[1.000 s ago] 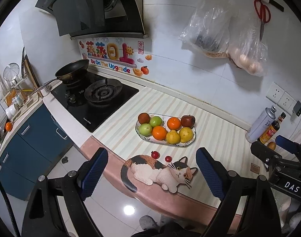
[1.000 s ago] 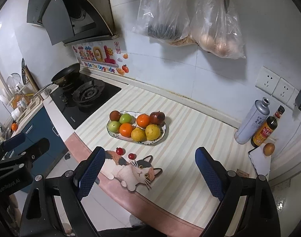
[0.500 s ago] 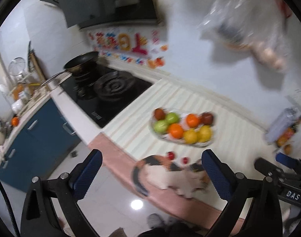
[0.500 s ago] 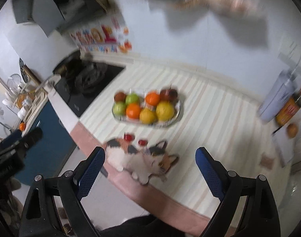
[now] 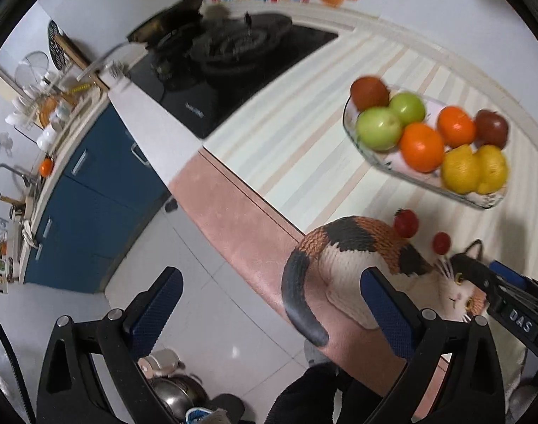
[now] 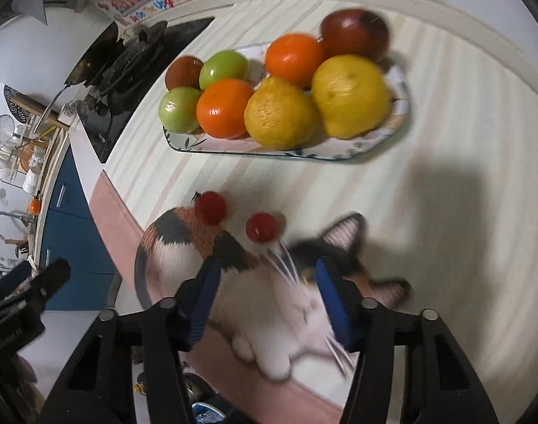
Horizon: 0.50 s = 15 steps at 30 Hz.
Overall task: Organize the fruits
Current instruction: 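Grasp a cherry tomato with the left tool while the right tool grasps another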
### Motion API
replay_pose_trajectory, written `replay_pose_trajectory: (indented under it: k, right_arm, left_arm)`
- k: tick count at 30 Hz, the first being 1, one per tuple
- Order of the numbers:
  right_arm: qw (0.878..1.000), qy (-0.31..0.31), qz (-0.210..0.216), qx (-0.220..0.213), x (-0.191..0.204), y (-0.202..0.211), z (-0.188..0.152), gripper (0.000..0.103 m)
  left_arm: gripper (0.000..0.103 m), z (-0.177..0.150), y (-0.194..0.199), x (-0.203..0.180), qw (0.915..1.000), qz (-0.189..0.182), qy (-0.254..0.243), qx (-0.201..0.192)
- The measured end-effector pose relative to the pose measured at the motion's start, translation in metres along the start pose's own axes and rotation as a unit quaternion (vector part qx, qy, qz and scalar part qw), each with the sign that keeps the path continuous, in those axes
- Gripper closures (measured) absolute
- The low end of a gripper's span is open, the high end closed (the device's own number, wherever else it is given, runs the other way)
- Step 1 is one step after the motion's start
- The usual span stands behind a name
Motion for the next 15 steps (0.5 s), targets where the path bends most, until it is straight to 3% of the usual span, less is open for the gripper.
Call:
replay_pose_trajectory:
  k: [4, 8, 15]
  right_arm:
    - [1.0, 0.014, 0.009, 0.008, 0.006, -0.029, 0.012, 0.056]
    - [0.999, 0.027, 0.014, 0.019, 0.011, -0.049, 0.015, 0.076]
    - [1.0, 0.025, 0.0, -0.011, -0.001, -0.024, 0.008, 0.076]
  left_arm:
    - [0.0, 0.006, -0.025, -0.007, 0.9997, 0.0, 0.005, 0.023]
    - [0.0, 0.011, -0.041, -0.016, 0.999, -0.017, 0.006, 0.041]
    - [0.0, 0.026, -0.051, -0.051, 0.9951, -0.079, -0.009, 0.058]
Point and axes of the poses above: each gripper's, at about its wrist camera, not at the fingertips, and y roughly against the way its jaws point, x to its left, z to its top, the point moved 3 cm from there along -y, roughly the way its jaws point, and after that the axes turned 10 degrees about y, right-handed, at the moved point
